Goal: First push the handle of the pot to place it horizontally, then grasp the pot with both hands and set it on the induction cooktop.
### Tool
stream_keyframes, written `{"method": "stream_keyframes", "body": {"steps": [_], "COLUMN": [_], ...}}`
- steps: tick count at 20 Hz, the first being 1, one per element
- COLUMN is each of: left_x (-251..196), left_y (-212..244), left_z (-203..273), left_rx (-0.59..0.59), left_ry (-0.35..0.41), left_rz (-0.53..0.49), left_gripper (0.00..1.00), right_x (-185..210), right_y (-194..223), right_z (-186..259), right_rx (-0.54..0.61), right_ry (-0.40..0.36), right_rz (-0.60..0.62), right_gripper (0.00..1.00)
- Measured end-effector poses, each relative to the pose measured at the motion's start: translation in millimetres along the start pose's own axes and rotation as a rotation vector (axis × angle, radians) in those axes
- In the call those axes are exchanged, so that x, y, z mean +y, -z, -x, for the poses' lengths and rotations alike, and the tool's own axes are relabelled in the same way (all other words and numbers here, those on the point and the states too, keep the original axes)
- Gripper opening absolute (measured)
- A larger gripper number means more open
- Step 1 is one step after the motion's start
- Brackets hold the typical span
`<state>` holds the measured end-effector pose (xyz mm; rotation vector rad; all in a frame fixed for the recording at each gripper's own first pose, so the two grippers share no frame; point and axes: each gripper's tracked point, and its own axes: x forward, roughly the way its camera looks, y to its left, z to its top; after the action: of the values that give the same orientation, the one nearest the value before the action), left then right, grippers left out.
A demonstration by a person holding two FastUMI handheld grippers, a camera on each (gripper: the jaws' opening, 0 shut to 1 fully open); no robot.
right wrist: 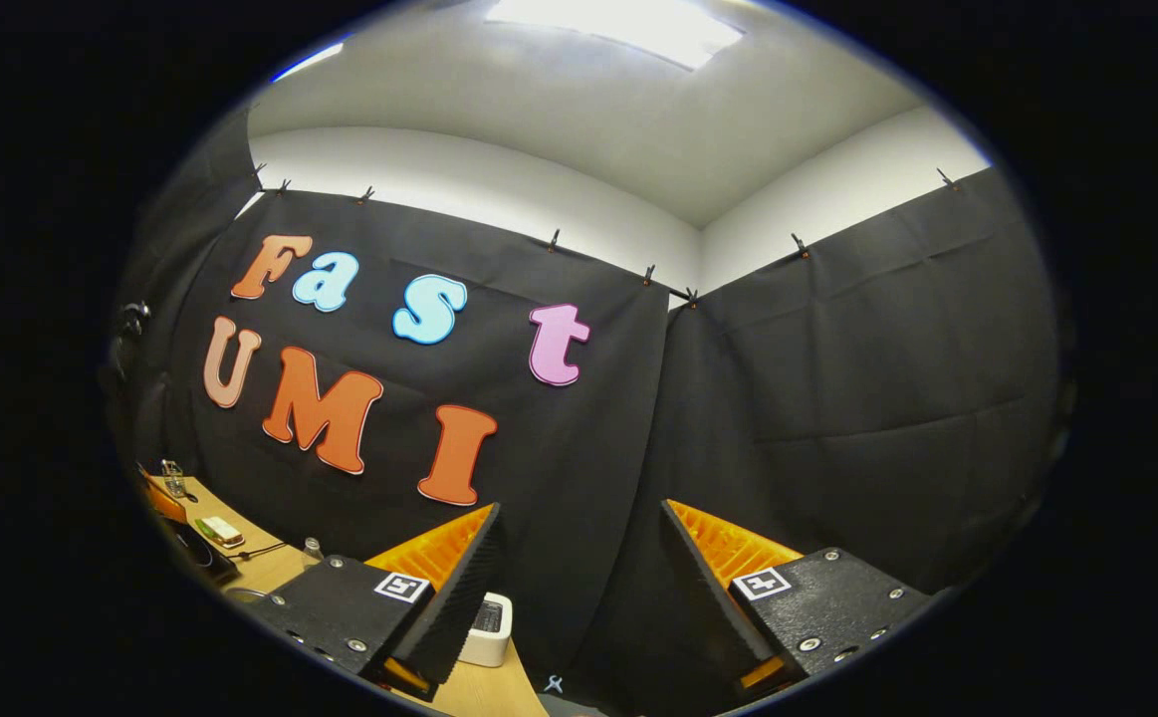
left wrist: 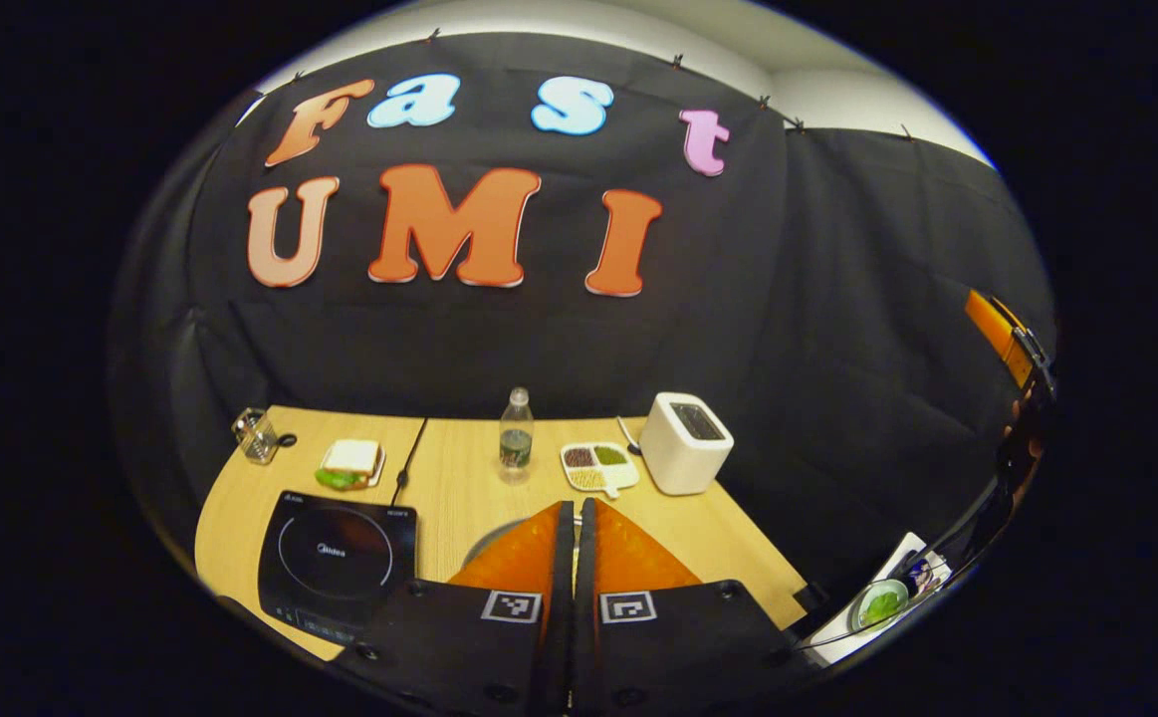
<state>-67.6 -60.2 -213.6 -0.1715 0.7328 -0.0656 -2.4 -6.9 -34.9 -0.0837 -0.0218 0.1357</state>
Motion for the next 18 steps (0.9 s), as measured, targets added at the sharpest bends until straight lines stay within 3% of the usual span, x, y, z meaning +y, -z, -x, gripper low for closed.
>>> {"method": "stream_keyframes", "body": {"steps": [9, 18], "left_x": [0.0, 11.2], "left_y": [127.9, 218.7], "left_z": [-11.3, -21.3], "left_rx": [0.408, 0.69], "left_ry": [-0.095, -0.11], "left_rz": [0.153, 0.305], "left_gripper": [0.08, 0.08], "right_x": [-8.9, 0.0], "right_y": [40.2, 55.1], "right_z": [-5.0, -2.7], "right_rx": [0.053, 0.11], "right_ry": [-0.035, -0.024], "right_rz": [-0.047, -0.021], "right_gripper": [0.95, 0.95]}}
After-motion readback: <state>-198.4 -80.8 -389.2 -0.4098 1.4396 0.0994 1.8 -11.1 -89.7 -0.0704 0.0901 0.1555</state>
